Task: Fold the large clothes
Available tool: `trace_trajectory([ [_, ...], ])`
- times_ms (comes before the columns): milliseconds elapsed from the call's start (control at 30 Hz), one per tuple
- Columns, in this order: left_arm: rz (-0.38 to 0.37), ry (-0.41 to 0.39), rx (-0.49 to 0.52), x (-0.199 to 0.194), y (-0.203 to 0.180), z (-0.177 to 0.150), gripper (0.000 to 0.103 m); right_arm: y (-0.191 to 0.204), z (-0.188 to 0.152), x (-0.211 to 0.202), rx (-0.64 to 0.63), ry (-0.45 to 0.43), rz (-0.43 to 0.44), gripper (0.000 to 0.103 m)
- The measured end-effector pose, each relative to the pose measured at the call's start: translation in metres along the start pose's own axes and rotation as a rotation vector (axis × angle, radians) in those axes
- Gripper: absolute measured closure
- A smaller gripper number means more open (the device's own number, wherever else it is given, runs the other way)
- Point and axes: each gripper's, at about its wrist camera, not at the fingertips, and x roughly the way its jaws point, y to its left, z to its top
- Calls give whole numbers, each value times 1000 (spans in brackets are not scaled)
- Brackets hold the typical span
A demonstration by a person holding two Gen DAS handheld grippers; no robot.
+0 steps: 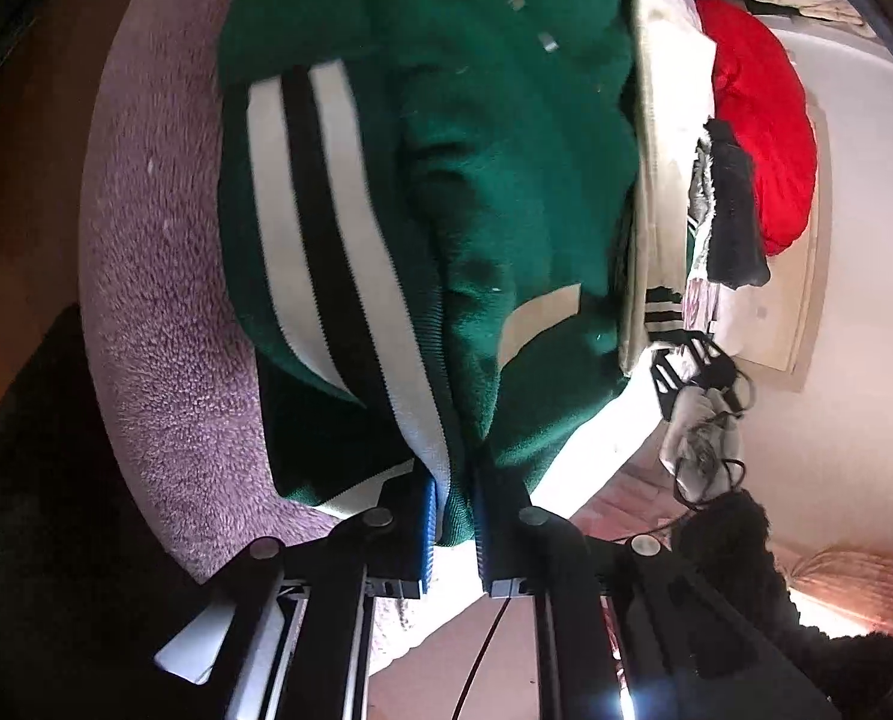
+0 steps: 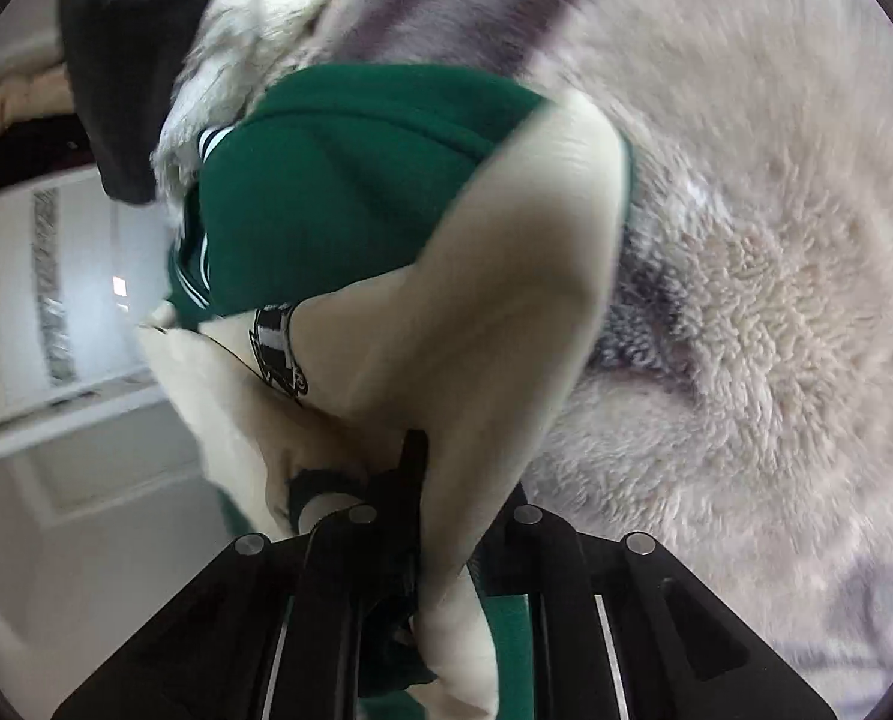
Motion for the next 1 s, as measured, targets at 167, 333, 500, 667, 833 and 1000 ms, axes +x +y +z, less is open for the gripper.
trace_trajectory([
  [167,-24,-65,6,-43,-22,9,95,82,-17,-40,-126,-57,-60,94],
  [333,-86,-161,-1,-98,-31,42,95,194,-31,-54,-248,-56,-157,94],
  [500,-154,-262,-53,-150,-18,107,95,304,-54,-33,-373,-60,-243,94],
  [667,-191,-300,-98,-169,2,197,95,405,-75,56,-452,-49,-357,94],
  [833,-205,-275,-182,-160,40,284,95,466,-77,171,-449,-42,-525,94],
  [1000,-251,-192,-325,-136,73,348,94,488,-67,260,-418,-40,-660,94],
])
